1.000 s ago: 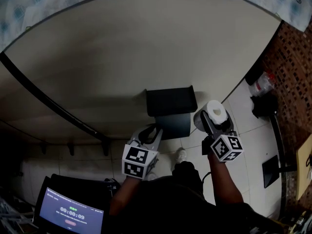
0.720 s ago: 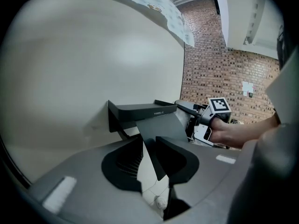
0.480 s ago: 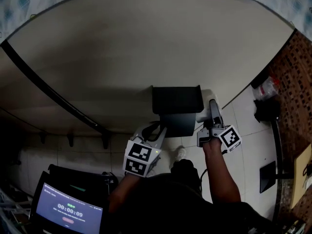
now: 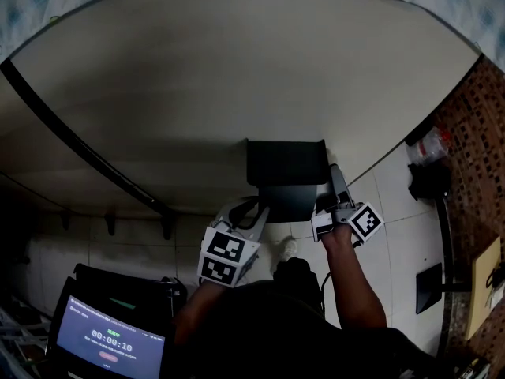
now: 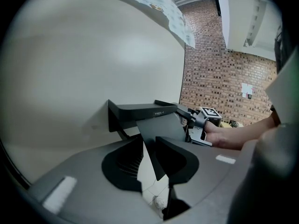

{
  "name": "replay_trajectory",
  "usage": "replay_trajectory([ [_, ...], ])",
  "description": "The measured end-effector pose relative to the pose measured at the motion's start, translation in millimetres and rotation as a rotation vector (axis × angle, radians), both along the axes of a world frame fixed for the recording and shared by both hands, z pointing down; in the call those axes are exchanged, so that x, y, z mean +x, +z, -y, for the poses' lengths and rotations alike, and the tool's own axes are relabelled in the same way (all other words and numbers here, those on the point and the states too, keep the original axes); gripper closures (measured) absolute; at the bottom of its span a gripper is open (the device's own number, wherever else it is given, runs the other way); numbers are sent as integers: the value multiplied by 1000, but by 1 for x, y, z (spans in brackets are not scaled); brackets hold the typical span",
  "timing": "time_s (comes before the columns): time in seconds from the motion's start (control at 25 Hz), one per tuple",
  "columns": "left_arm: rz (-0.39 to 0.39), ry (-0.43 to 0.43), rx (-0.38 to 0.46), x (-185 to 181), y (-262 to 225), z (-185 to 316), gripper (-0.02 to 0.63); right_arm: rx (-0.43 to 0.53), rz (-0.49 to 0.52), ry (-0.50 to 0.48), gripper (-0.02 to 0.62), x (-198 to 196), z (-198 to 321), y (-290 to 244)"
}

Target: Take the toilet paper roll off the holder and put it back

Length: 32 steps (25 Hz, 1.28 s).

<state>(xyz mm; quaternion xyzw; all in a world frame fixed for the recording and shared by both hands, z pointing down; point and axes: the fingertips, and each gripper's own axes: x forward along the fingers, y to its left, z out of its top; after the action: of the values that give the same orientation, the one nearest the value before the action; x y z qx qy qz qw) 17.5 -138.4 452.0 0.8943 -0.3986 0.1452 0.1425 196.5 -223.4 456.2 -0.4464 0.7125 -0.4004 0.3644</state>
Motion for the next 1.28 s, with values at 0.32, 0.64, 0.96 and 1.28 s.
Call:
replay_trajectory([
  [0.32,-5,6,-7,1,2,-1,503,-2,-12,-67,149,1,-8,8],
  [0.64,-5,6,-8,0,2,1,501,-42,12,-172,155,-2,-20,23],
  [0.96,-8,2,-9,-1,2,1,500,-95,51,-293,161,-17,-20,34],
  [1.28,-9,0,-9,0,1,1,500,-114,55,-441,161,-51,-15,35],
])
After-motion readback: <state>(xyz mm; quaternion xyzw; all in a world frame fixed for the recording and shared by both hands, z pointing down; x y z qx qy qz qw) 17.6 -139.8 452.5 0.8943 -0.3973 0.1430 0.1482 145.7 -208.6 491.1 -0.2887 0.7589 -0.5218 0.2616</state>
